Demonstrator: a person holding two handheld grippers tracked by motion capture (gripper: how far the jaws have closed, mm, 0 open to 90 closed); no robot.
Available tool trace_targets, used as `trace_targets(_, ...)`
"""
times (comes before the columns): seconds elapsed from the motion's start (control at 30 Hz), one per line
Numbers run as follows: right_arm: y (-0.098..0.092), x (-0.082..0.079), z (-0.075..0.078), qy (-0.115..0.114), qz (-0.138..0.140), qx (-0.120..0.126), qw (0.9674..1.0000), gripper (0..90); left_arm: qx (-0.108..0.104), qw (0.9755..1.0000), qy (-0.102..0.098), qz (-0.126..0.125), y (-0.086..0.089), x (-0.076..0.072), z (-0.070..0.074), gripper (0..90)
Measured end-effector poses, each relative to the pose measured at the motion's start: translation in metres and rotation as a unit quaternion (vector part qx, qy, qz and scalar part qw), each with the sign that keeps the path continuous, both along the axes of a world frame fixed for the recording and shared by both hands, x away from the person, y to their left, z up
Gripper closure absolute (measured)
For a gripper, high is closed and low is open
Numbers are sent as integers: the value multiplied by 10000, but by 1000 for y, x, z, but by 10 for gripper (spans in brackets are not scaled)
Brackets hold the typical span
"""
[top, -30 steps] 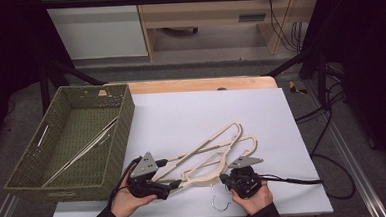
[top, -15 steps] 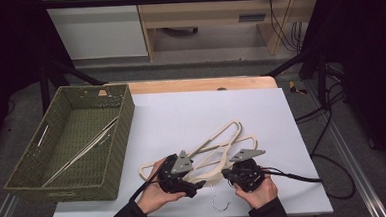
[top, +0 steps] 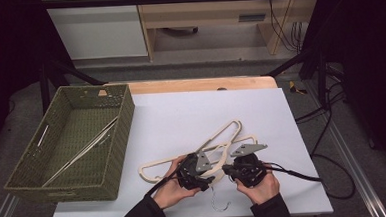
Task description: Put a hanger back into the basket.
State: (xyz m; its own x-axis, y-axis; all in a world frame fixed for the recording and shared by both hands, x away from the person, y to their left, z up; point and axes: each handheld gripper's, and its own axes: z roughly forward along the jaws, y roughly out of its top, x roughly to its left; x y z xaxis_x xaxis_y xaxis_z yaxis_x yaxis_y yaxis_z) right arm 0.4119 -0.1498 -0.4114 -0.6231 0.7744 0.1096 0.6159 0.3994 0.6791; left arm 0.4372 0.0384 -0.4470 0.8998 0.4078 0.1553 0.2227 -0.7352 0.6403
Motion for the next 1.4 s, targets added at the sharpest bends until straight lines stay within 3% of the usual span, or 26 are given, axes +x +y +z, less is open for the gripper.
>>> trace_targets(0.03, 0, 0, 1, -35, -18, -12, 10000, 895, 106, 9999, -58, -28, -2, 0, -1, 515)
trace_targets(0.13, 1, -2, 6, -25, -113, -4, 9999, 894, 156, 9998, -122, 20, -5, -2, -3, 611)
trace_targets(0.27, 2, -2, 6, -44, -65, -45, 10000, 893, 153, 9999, 9, -16, -6, -3, -1, 725)
trace_targets(0.4, 0, -3, 9, -90, -67, 46, 9999, 889, 199, 9996, -177, -69, -6, -5, 1, 745)
trace_targets(0.47, -4, -4, 12, -292, 70, 174, 9994, 851, 191, 9995, -220, -91, -6, -6, 2, 754)
trace_targets(0.57, -18, -7, 26, -663, 136, 604, 9959, 720, 162, 9994, -283, -99, -4, -7, 6, 764)
trace_targets(0.67, -37, -11, 38, -1007, -8, 822, 9915, 612, 137, 9993, -341, -110, -1, -8, 11, 778)
trace_targets(0.73, -51, -13, 42, -1214, -164, 1067, 9867, 506, 98, 9992, -391, -75, 2, -8, 15, 791)
trace_targets(0.87, -73, -15, 45, -1390, -519, 1399, 9790, 398, -7, 9989, -452, 88, 10, -7, 23, 812)
trace_targets(1.0, -86, -13, 41, -1499, -726, 1331, 9770, 286, -169, 9980, -498, 343, 21, -3, 30, 832)
trace_targets(1.3, -91, -8, 24, -1457, -784, 889, 9822, 126, -416, 9948, -511, 781, 48, 11, 43, 858)
trace_targets(1.4, -89, -8, 24, -1423, -789, 900, 9826, 117, -485, 9938, -554, 828, 53, 11, 46, 859)
